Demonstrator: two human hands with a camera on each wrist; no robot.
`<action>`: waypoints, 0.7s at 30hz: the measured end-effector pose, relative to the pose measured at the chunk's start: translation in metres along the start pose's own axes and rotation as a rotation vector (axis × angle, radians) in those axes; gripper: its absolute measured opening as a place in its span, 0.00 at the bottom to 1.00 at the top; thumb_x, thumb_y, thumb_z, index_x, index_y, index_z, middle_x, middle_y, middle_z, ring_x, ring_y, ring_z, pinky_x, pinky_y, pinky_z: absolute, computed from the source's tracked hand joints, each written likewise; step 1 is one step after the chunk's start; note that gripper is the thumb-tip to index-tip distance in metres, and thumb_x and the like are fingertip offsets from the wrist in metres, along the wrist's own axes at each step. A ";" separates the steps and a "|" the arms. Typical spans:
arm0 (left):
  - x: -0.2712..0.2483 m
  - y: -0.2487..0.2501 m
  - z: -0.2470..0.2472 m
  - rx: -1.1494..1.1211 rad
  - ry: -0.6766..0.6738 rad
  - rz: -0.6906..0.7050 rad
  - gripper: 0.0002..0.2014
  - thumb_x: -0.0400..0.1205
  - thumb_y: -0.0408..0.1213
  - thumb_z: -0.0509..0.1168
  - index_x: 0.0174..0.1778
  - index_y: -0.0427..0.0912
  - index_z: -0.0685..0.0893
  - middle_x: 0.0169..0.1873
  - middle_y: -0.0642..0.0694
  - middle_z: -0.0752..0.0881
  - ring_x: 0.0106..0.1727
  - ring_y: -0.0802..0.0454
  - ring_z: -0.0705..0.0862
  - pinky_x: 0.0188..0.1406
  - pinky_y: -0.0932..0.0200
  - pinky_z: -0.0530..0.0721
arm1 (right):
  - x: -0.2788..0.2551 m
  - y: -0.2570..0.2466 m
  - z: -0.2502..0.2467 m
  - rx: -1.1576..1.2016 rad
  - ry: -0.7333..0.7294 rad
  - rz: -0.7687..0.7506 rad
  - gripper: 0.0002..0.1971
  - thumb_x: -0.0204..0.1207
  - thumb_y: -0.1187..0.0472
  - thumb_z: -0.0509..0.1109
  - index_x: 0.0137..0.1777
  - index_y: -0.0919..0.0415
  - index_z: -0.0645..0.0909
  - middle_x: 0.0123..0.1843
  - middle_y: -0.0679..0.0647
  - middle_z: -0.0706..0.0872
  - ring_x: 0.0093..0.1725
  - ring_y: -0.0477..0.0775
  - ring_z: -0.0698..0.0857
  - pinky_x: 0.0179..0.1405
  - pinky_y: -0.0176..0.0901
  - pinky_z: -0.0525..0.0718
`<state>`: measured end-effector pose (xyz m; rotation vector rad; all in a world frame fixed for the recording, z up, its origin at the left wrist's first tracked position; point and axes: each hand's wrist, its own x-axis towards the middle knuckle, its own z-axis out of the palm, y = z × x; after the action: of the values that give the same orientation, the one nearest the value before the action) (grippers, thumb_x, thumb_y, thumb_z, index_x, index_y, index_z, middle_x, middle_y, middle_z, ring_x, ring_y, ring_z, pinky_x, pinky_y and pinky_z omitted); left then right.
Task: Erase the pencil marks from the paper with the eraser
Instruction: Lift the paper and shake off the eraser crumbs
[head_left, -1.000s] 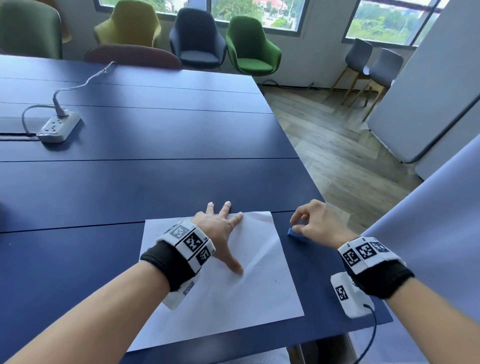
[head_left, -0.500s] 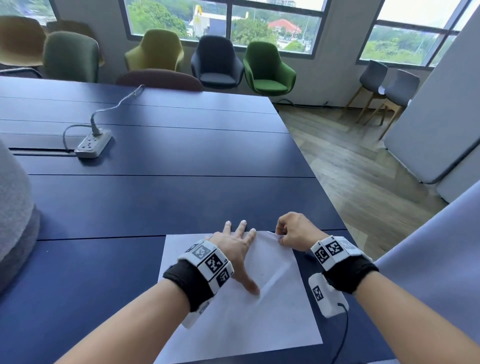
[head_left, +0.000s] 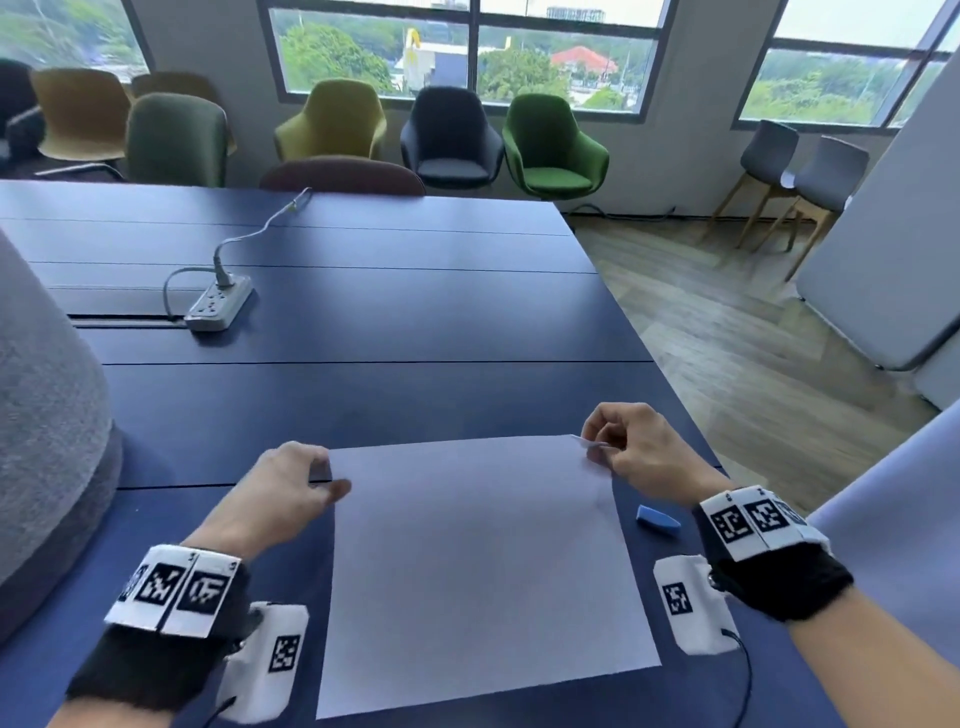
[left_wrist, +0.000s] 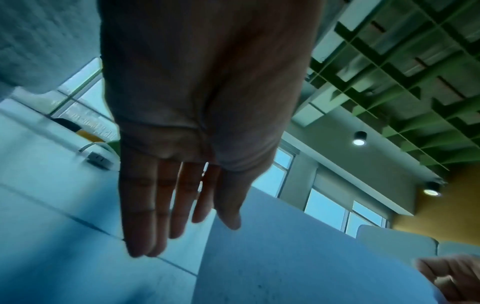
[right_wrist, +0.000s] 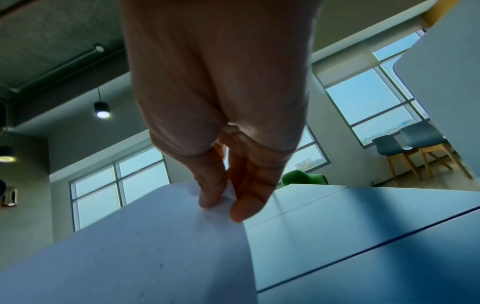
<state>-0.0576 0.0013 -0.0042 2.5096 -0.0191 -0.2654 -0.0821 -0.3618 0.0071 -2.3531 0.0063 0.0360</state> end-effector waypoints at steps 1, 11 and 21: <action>-0.002 -0.003 0.001 -0.043 0.022 0.001 0.09 0.80 0.36 0.71 0.33 0.43 0.86 0.29 0.45 0.85 0.28 0.50 0.79 0.33 0.55 0.81 | 0.000 -0.004 0.000 0.011 0.000 -0.008 0.09 0.75 0.71 0.71 0.38 0.58 0.81 0.29 0.49 0.82 0.25 0.37 0.77 0.27 0.27 0.74; -0.027 0.014 -0.035 -0.243 0.338 0.266 0.13 0.76 0.38 0.76 0.26 0.55 0.86 0.25 0.54 0.83 0.29 0.51 0.86 0.33 0.61 0.77 | -0.029 -0.056 -0.025 -0.006 0.308 -0.161 0.14 0.70 0.71 0.75 0.47 0.51 0.81 0.35 0.54 0.87 0.35 0.54 0.87 0.40 0.44 0.87; -0.056 0.030 -0.051 -0.350 0.467 0.447 0.08 0.74 0.40 0.74 0.32 0.58 0.88 0.29 0.54 0.84 0.27 0.57 0.85 0.36 0.55 0.86 | -0.067 -0.085 -0.027 0.082 0.431 -0.249 0.19 0.68 0.72 0.77 0.45 0.45 0.80 0.36 0.47 0.87 0.36 0.49 0.87 0.40 0.36 0.84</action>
<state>-0.1014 0.0106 0.0640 2.0920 -0.3113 0.4607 -0.1469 -0.3209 0.0883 -2.2198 -0.0731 -0.5801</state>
